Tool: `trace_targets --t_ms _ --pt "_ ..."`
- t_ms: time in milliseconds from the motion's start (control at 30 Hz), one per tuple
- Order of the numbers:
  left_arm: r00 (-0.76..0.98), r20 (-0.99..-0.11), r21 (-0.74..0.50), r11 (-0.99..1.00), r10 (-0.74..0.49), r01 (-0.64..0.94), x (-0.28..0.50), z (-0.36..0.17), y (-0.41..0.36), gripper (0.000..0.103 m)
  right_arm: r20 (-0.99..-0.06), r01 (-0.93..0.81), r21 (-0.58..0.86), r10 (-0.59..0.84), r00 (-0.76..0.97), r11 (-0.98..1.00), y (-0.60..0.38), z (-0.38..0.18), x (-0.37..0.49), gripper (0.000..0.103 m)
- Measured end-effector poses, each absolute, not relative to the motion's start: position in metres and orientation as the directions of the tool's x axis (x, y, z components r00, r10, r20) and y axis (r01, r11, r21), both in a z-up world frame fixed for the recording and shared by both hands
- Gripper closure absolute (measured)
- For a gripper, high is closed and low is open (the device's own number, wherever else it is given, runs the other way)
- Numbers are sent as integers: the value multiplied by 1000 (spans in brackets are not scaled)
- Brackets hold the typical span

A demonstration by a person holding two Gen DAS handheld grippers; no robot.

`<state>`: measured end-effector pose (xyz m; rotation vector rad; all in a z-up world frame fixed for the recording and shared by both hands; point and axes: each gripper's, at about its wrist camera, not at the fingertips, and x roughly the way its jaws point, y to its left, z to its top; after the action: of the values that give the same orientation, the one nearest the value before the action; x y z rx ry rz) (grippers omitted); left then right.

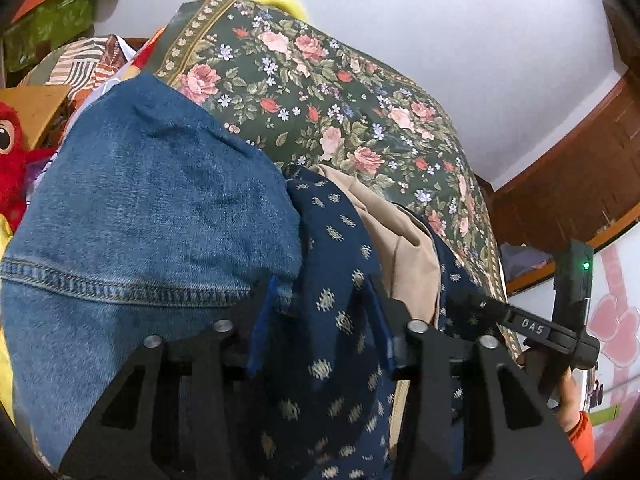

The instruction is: Fold large clothes

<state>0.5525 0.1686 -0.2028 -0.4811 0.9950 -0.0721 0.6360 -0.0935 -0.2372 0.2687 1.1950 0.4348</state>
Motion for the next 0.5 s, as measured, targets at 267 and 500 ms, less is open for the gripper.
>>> trace_targets --t_ms 267,500 --pt "613 -773 -264 961 -163 -77 541 -186 137 101 -803 -336 405 507 313 850 -67 -224 613 99" --pt "642 -737 -257 966 -212 24 498 -149 126 101 -731 -457 445 607 310 770 -84 -172 562 99"
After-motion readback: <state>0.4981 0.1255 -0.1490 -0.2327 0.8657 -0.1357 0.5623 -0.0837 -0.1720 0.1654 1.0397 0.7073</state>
